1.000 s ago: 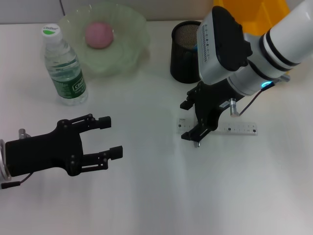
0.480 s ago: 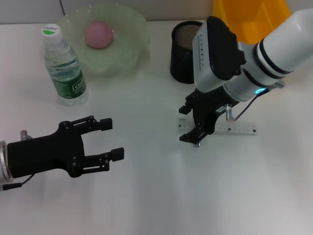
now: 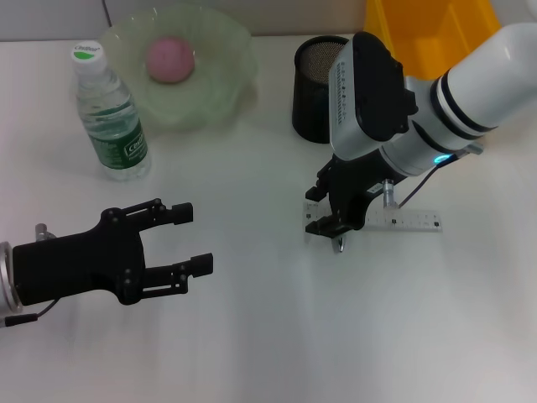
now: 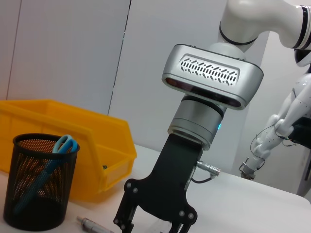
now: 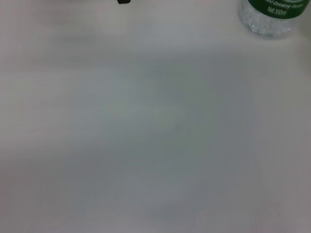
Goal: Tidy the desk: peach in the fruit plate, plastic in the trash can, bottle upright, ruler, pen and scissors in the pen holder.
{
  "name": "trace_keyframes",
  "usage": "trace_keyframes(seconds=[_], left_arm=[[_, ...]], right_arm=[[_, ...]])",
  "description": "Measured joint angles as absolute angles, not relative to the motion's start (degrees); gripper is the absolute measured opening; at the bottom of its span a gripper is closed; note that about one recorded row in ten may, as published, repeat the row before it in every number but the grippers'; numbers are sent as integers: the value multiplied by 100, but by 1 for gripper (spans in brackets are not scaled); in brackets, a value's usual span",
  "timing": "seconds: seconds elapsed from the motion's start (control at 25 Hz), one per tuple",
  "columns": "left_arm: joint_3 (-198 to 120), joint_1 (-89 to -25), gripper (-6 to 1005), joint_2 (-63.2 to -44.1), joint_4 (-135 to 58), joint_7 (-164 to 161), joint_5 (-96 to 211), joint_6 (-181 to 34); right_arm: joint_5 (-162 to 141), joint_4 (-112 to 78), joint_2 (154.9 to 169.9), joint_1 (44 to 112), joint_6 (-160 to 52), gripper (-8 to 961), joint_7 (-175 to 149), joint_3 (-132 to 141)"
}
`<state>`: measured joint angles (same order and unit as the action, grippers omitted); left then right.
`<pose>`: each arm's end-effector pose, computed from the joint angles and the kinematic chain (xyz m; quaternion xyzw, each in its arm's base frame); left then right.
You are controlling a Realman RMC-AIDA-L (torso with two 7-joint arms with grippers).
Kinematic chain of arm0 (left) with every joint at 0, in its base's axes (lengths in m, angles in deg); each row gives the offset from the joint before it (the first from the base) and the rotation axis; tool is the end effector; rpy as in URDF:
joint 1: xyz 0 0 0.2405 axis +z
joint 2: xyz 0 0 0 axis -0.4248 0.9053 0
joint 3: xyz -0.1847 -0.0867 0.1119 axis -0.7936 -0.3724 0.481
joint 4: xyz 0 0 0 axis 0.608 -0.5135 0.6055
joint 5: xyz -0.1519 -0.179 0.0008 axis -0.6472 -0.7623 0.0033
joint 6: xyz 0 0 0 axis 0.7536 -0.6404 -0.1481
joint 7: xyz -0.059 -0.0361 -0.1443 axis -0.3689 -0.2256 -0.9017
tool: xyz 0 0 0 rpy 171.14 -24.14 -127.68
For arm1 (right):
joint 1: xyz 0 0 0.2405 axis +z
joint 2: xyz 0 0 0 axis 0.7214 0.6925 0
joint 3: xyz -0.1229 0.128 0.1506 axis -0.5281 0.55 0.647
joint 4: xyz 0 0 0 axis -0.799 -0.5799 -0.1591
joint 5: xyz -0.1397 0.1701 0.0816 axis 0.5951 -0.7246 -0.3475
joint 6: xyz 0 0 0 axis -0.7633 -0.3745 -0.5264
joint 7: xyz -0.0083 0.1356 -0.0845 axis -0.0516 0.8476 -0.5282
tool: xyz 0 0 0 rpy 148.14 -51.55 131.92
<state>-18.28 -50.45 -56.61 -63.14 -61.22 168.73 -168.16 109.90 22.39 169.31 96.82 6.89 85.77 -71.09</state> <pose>-0.2881 0.2732 -0.0100 -0.9291 -0.1744 -0.3107 0.0989 0.1538 0.3967 -0.0954 -0.9875 -0.0017 -0.1483 0.0529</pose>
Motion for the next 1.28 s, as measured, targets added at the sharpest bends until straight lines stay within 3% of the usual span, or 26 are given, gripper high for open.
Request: trace_keyframes(seconds=[0.6, 1.28], left_arm=[[-1828, -5045, 805, -5660, -6329, -6185, 16874, -16854], [-1835, -5027, 805, -5644, -6360, -6201, 16835, -16859]], right_arm=[[10973, 2149, 16936, 9688, 512, 383, 8615, -7198], [10973, 2378, 16924, 9628, 608, 382, 8765, -7148]])
